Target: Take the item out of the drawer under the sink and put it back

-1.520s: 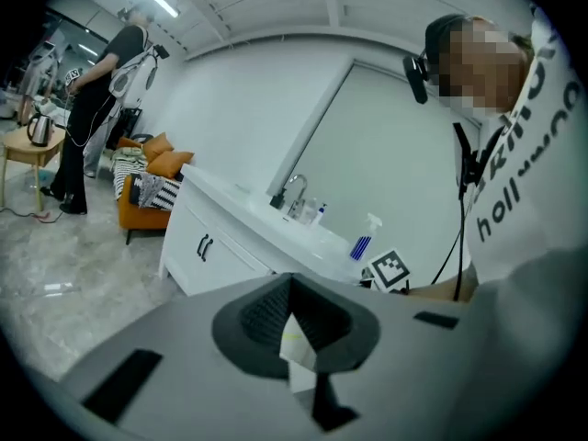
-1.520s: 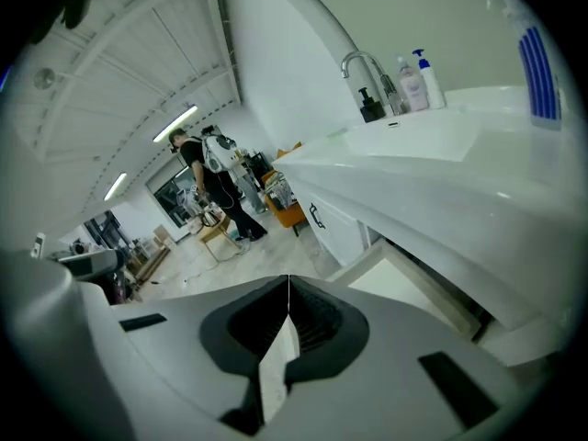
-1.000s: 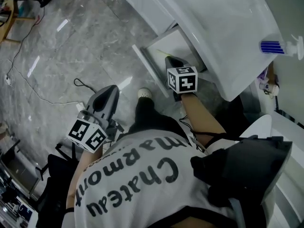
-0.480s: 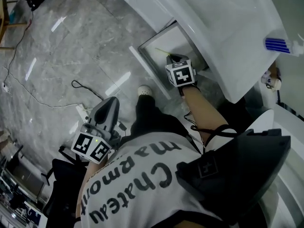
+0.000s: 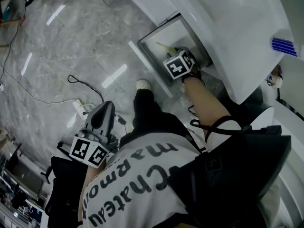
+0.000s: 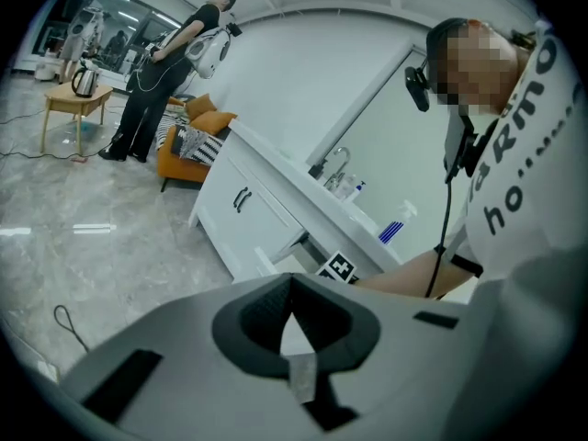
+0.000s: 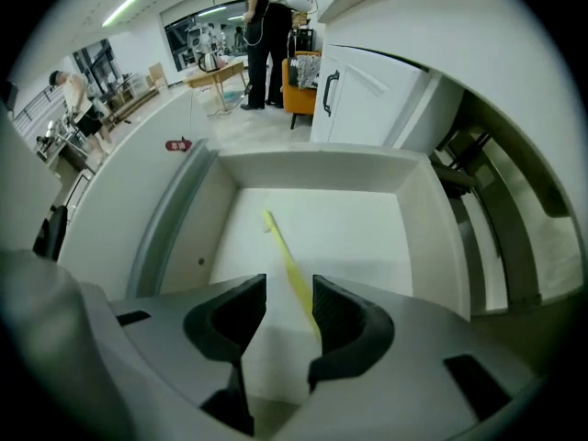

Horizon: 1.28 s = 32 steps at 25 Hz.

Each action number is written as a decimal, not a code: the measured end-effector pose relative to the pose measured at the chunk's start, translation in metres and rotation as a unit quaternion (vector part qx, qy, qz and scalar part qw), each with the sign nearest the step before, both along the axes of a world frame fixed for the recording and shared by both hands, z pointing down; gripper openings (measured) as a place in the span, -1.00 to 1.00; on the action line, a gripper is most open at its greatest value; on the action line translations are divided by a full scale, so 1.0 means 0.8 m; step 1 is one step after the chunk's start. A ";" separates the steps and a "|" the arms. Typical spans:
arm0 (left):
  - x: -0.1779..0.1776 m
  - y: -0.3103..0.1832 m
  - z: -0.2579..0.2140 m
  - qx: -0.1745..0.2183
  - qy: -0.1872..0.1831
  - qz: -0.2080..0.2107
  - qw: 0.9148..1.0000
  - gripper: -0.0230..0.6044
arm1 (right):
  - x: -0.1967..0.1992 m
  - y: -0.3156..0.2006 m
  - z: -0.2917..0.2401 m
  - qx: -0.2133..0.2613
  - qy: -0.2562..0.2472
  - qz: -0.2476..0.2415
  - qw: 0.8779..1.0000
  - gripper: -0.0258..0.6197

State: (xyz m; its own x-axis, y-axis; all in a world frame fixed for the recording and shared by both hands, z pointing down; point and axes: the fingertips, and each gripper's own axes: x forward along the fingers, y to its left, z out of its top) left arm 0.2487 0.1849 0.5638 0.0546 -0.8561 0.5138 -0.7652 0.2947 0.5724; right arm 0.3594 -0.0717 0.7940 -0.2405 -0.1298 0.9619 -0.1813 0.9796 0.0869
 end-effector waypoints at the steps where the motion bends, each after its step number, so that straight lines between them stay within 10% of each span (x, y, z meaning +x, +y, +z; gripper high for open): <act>1: -0.001 0.003 0.002 -0.003 -0.001 0.000 1.000 -0.90 | 0.001 -0.002 0.003 0.006 0.006 -0.009 1.000 -0.41; 20: -0.004 -0.009 0.026 -0.006 0.009 0.006 1.000 -0.90 | 0.002 -0.006 0.027 0.029 0.051 -0.049 0.997 -0.75; 32: -0.008 -0.023 -0.008 0.021 -0.023 0.013 0.999 -0.90 | -0.029 0.011 -0.071 -0.005 -0.081 0.034 0.996 -0.76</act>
